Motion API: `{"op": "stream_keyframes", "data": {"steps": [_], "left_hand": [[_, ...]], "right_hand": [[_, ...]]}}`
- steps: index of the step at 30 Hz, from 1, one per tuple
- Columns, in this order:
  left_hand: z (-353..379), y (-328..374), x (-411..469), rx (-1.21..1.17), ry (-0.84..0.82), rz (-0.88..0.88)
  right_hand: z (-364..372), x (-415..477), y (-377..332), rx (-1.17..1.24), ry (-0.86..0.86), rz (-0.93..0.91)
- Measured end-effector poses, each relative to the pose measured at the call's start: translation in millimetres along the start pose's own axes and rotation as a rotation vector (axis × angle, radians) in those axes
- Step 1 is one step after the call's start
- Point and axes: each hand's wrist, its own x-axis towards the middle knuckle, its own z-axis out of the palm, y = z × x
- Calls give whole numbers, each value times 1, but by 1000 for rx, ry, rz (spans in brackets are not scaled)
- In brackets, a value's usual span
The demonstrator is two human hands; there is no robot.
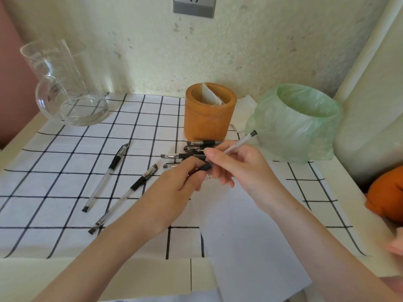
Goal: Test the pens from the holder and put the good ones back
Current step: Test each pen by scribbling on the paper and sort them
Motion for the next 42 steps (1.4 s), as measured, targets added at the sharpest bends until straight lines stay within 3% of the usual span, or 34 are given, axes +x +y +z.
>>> {"op": "stream_keyframes", "data": {"steps": [13,18,21,25,31,36,42], "left_hand": [[0,11,1,-250,23,-13],[-2,0,-5,56,-23,-222],[3,-8,-8,427,-50,-126],[11,-14,-9,659,-194,-71],[13,-20,-8,766,-278,-58],[13,-22,-6,763,-285,-67],[13,-24,-6,771,-279,-51]], "right_hand": [[-5,2,-3,103,18,-12],[-18,5,-2,192,155,13],[-34,6,-6,313,208,57],[-37,9,1,246,203,66],[-33,17,24,21,288,73],[-30,19,37,-16,306,90],[-23,22,58,-126,466,-27]]}}
